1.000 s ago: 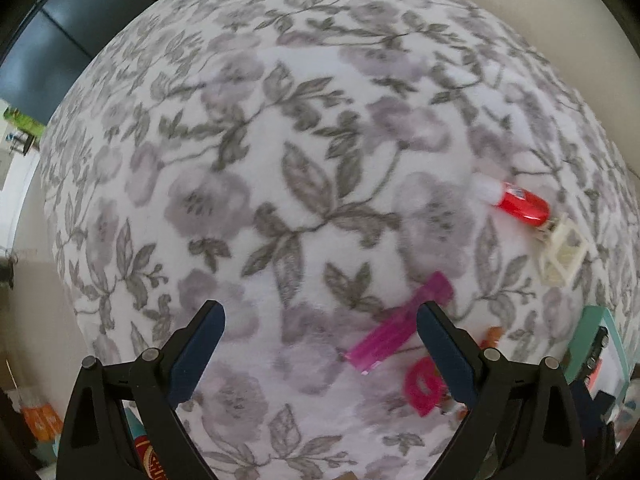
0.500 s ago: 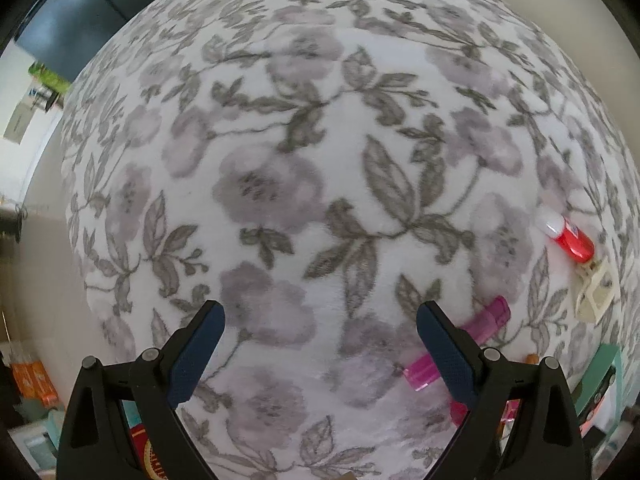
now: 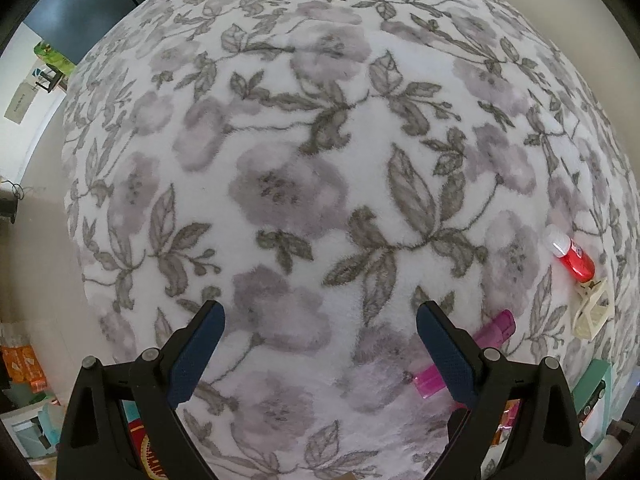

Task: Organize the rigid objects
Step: 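Close the left tool on the pink lighter while the right tool lowers onto the toy dog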

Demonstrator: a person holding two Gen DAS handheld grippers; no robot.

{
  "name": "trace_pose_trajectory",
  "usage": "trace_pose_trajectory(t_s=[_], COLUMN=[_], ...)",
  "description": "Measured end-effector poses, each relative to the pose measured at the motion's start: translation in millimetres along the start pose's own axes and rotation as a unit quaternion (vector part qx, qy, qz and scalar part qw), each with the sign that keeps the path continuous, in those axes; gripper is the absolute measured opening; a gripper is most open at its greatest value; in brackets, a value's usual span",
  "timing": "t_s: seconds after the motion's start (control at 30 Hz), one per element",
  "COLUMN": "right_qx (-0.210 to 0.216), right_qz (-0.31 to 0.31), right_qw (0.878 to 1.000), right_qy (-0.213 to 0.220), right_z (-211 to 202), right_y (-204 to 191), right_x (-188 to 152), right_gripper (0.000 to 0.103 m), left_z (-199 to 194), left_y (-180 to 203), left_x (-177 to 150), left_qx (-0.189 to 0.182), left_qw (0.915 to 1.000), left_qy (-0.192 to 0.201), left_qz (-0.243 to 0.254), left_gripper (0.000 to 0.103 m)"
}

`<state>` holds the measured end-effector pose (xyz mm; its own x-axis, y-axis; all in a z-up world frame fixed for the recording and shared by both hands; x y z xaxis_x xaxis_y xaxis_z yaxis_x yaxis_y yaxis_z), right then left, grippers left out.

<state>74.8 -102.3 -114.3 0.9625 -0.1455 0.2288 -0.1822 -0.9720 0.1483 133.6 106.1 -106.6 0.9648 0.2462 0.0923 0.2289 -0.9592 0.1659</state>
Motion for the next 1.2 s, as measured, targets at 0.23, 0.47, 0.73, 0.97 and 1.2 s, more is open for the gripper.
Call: trace_pose_trajectory(t_s=[0.23, 0.47, 0.73, 0.97, 1.2], right_qx=[-0.010, -0.029, -0.026, -0.016, -0.023], right_qz=[0.003, 0.027, 0.049, 0.052, 0.042], right_qw=[1.000, 0.999, 0.998, 0.998, 0.999], right_qy=[0.000, -0.004, -0.014, -0.014, -0.016], right_z=[13, 24, 38, 41, 41], right_y=[3, 30, 56, 68, 63], right_x=[-2, -2, -2, -2, -1], right_gripper=[0.099, 0.099, 0.099, 0.099, 0.099], left_z=[5, 12, 27, 44, 58], left_y=[23, 49, 89, 117, 133], left_x=[-6, -12, -23, -36, -47], left_qx=[-0.014, -0.031, -0.042, -0.036, -0.038], left_qw=[0.9996, 0.9976, 0.9931, 0.9869, 0.9851], left_qy=[-0.008, -0.021, -0.037, -0.046, -0.059], left_qz=[0.025, 0.058, 0.103, 0.150, 0.157], left_gripper=[0.097, 0.097, 0.097, 0.097, 0.097])
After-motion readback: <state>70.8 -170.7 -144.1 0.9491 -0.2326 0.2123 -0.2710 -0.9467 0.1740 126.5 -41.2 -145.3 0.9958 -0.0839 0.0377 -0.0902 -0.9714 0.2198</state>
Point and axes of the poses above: each gripper's, at about its wrist camera, not at the fingertips, and z roughly the way its jaws point, y to its right, x to its top, the point moved 5 cm from there along z, roughly the way its jaws point, and after that the axes turned 14 degrees about -x, right-handed, at the moved point
